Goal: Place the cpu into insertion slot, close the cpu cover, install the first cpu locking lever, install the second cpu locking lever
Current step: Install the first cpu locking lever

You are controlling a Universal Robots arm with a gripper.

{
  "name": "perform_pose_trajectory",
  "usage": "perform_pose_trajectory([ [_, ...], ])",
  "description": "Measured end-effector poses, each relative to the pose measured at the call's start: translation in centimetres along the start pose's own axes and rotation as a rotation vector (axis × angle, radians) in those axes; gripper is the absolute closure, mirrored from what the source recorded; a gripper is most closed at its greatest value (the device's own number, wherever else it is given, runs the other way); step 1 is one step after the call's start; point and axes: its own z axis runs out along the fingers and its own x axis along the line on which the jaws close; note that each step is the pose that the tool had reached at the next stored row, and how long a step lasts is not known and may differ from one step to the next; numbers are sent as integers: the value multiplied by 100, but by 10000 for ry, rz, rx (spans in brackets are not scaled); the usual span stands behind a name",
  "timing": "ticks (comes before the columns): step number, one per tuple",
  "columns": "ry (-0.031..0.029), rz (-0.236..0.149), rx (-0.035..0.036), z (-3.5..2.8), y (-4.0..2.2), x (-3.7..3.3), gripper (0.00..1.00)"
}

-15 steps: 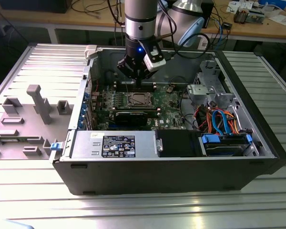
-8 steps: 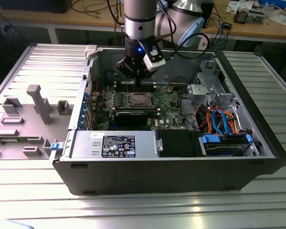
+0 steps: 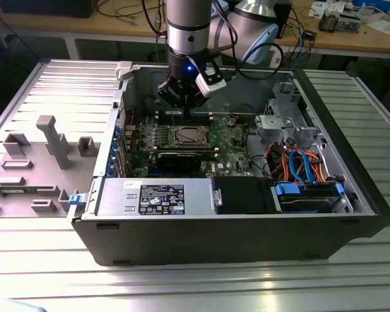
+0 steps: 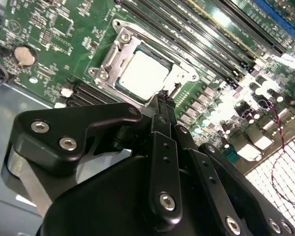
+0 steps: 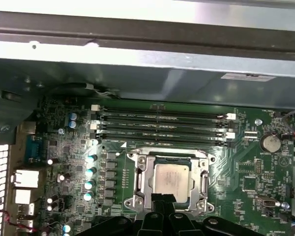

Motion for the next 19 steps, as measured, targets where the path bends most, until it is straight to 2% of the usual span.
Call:
perform_pose_trajectory([
  [2, 0, -2, 0, -1, 7, 102, 89],
  [5, -1, 0, 0, 0, 12, 189, 89],
  [9, -4, 253, 6, 12, 14, 225, 89],
  [15, -5, 256, 7, 15, 19, 296, 89],
  [19, -5, 257, 6, 21, 28, 408, 89],
])
